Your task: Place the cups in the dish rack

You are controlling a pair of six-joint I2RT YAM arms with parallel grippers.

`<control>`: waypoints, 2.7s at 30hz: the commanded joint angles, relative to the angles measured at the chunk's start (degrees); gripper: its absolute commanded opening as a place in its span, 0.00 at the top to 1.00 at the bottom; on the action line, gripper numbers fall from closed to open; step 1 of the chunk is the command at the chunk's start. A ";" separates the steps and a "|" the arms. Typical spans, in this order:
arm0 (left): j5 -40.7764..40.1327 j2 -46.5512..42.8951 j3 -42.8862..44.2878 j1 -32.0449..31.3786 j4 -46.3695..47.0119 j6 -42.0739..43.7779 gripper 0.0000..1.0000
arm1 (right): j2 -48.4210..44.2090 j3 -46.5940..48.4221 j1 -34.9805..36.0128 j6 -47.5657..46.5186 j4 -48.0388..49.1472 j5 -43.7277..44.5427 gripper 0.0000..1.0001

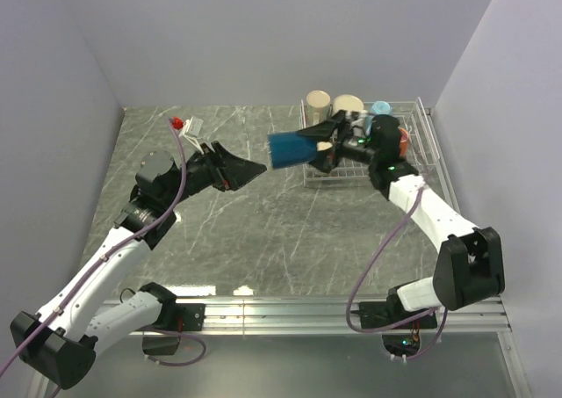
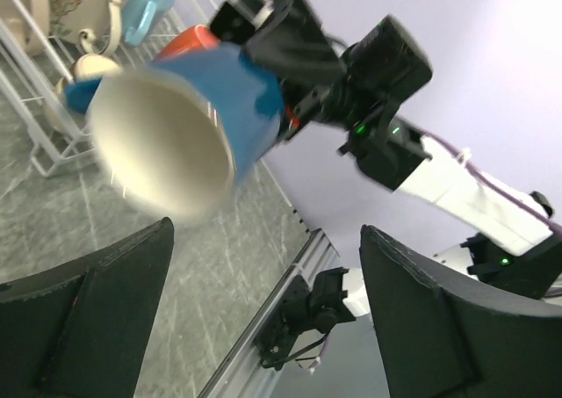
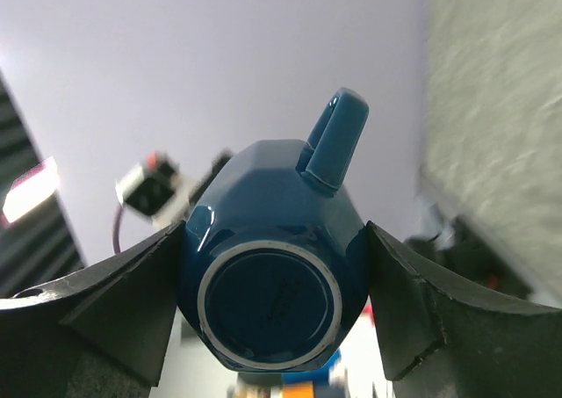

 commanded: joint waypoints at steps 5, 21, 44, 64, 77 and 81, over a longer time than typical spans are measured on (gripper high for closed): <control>-2.27 -2.06 2.33 0.76 -3.70 3.83 0.03 | -3.87 17.46 -16.02 -28.56 -30.20 1.82 1.00; -1.56 3.92 7.69 1.47 -11.09 8.14 0.01 | 10.35 43.05 -15.52 -58.29 -65.21 44.64 1.00; -4.81 3.66 10.15 1.65 -18.99 8.23 0.01 | 21.43 38.83 -10.59 -61.37 -57.05 56.87 1.00; -7.19 0.93 9.10 1.64 -21.02 6.91 0.02 | 22.23 30.48 -5.58 -59.18 -50.28 65.13 1.00; -6.57 0.93 8.48 1.64 -20.58 6.73 0.02 | 23.20 32.33 -4.79 -59.70 -52.21 66.62 0.39; -6.40 0.49 7.78 1.64 -20.40 6.82 0.02 | 22.67 32.77 -4.26 -60.14 -52.56 67.68 0.19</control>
